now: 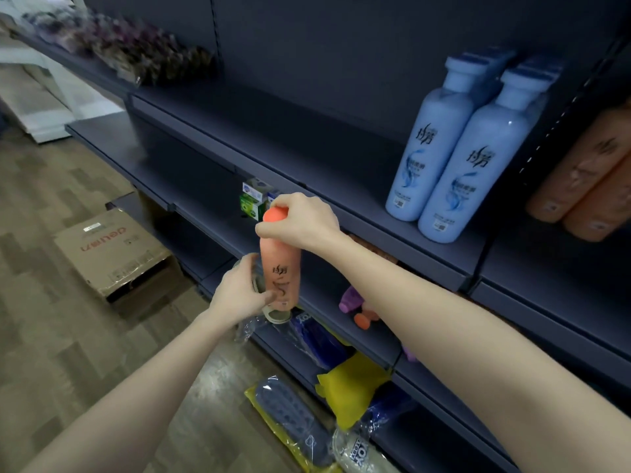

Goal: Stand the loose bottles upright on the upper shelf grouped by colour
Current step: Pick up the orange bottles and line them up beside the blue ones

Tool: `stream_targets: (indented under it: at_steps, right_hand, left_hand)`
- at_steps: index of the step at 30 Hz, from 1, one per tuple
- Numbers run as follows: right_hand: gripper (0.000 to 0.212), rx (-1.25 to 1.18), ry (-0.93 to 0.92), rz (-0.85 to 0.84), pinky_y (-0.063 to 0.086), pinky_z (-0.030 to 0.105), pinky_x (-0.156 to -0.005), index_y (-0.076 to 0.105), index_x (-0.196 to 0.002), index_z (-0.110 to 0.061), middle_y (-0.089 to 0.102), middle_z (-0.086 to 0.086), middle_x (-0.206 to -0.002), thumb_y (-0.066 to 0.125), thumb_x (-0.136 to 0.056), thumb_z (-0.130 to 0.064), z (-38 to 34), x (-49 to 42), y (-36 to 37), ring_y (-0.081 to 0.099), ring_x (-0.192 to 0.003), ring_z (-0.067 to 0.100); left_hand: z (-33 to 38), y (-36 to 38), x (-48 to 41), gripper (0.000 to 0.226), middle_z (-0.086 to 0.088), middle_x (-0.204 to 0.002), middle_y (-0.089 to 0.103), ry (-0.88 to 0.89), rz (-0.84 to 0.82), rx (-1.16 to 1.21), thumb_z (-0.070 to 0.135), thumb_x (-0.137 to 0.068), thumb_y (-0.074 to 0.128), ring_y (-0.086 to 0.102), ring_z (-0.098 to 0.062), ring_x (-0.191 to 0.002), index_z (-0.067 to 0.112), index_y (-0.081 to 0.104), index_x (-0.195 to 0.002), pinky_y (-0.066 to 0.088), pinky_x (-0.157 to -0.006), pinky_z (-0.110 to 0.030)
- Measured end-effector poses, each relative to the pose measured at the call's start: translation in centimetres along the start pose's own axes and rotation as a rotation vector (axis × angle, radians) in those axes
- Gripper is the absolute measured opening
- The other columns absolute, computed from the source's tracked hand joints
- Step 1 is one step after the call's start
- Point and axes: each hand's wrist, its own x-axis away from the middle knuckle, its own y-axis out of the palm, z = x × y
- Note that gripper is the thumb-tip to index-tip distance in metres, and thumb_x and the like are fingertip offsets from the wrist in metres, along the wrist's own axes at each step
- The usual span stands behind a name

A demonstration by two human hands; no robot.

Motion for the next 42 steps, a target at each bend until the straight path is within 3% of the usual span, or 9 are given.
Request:
stream_targets:
  at_steps: [6,10,15,19,22,29,34,39,42]
  right_hand:
    - [0.039,-0.068,0.003,0.107,0.049,0.029,-0.066,0.064,-0.106,-0.029,0.062,-0.005,-0.084,0.064,-0.071,-0.048,-1.4,1.0,-3.3,0.056,-0.065,0.022]
    - [0.026,-0.132,0.000,0.159,0.049,0.028,-0.064,0.066,-0.087,-0.023,0.060,-0.007,-0.073,0.066,-0.070,-0.042,-1.7,1.2,-5.0,0.059,-0.073,0.018]
    - [0.030,-0.160,0.013,0.189,0.034,0.025,-0.050,0.046,-0.054,-0.021,0.045,-0.008,-0.055,0.067,-0.066,-0.039,-1.6,1.2,-7.1,0.047,-0.057,0.015]
    - [0.041,-0.197,0.011,0.236,0.030,0.026,-0.049,0.034,-0.049,-0.019,0.036,-0.007,-0.049,0.068,-0.065,-0.037,-1.5,1.3,-8.9,0.038,-0.053,0.015]
    - [0.044,-0.221,0.008,0.268,0.028,0.026,-0.050,0.030,-0.047,-0.020,0.033,-0.007,-0.048,0.068,-0.064,-0.035,-1.5,1.4,-10.2,0.034,-0.052,0.014]
    - [0.034,-0.303,-0.017,0.306,0.034,0.029,-0.056,0.045,-0.058,-0.017,0.042,-0.004,-0.058,0.068,-0.067,-0.040,-1.8,2.2,-12.6,0.039,-0.057,0.015]
    - [0.039,-0.382,-0.041,0.375,0.037,0.026,-0.055,0.044,-0.052,-0.017,0.044,-0.009,-0.050,0.068,-0.073,-0.039,-1.8,2.8,-13.2,0.042,-0.056,0.011]
    - [0.023,-0.396,-0.117,0.263,0.048,0.022,-0.068,0.063,-0.094,-0.021,0.062,-0.008,-0.087,0.071,-0.076,-0.033,-0.7,3.6,-13.4,0.060,-0.081,0.009]
    - [0.032,-0.406,-0.129,0.278,0.046,0.021,-0.069,0.057,-0.106,-0.024,0.058,-0.010,-0.084,0.071,-0.078,-0.026,0.6,4.7,-13.2,0.054,-0.075,0.005]
  left_hand:
    - [3.2,-1.6,0.3,0.091,0.005,-0.108,0.054,0.094,-0.088,0.251,0.026,-0.053,0.072,0.056,-0.017,-0.096,0.022,0.030,-0.133,0.048,-0.073,-0.027]
    - [4.4,-1.7,-0.1,0.086,0.000,-0.109,0.057,0.109,-0.085,0.356,0.022,-0.049,0.070,0.058,-0.020,-0.101,0.027,0.029,-0.125,0.055,-0.079,-0.037]
    - [5.7,-1.7,-0.4,0.093,0.003,-0.111,0.058,0.179,-0.109,0.399,0.030,-0.044,0.072,0.058,-0.018,-0.105,0.033,0.027,-0.124,0.053,-0.085,-0.046]
    - [7.4,-1.8,-0.3,0.092,0.008,-0.107,0.059,0.220,-0.081,0.439,0.033,-0.039,0.074,0.058,-0.014,-0.100,0.031,0.033,-0.122,0.052,-0.083,-0.039]
    - [8.5,-2.1,-0.2,0.075,0.008,-0.102,0.063,0.251,-0.047,0.477,0.026,-0.040,0.076,0.061,-0.011,-0.095,0.032,0.044,-0.107,0.052,-0.080,-0.033]
    - [10.6,-3.6,0.3,0.062,0.007,-0.098,0.065,0.328,-0.015,0.491,0.019,-0.044,0.076,0.063,-0.009,-0.090,0.034,0.049,-0.098,0.051,-0.070,-0.025]
    - [11.3,-4.1,1.0,0.065,0.009,-0.097,0.066,0.350,0.005,0.512,0.019,-0.043,0.077,0.063,-0.008,-0.090,0.033,0.051,-0.100,0.053,-0.074,-0.030]
    - [11.5,-4.1,1.3,0.064,0.008,-0.099,0.066,0.358,-0.028,0.520,0.008,-0.052,0.082,0.064,-0.010,-0.092,0.033,0.050,-0.102,0.053,-0.075,-0.030]
    - [11.5,-3.9,1.4,0.063,0.008,-0.098,0.065,0.374,-0.028,0.503,0.001,-0.058,0.082,0.063,-0.009,-0.091,0.033,0.050,-0.102,0.052,-0.075,-0.030]
